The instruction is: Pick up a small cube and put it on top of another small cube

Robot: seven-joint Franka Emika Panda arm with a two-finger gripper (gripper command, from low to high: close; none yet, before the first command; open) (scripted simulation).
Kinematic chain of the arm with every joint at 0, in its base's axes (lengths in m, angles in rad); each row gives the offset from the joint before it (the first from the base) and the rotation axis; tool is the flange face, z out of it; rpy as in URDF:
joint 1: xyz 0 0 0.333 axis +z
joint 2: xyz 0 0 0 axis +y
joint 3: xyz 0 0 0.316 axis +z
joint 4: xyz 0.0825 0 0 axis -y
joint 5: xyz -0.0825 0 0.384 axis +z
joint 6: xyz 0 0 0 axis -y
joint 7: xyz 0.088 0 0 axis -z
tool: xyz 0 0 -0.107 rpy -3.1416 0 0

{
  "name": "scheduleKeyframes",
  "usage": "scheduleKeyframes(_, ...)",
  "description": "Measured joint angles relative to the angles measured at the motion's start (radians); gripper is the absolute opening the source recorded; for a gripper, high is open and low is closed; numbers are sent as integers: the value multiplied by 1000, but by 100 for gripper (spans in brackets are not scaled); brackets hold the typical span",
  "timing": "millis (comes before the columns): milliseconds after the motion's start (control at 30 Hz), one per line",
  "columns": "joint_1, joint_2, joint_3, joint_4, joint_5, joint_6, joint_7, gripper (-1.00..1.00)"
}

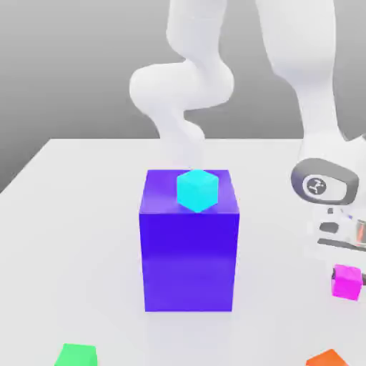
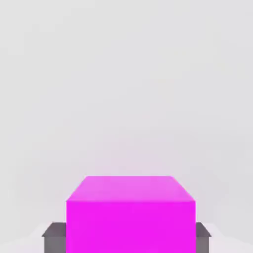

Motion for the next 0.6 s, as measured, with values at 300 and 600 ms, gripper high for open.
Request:
scheduleKeyframes(300, -159, -167, 116, -27, 203, -130, -195, -100)
scheduleKeyframes(600, -484, -165, -29, 93, 315, -231, -528, -100)
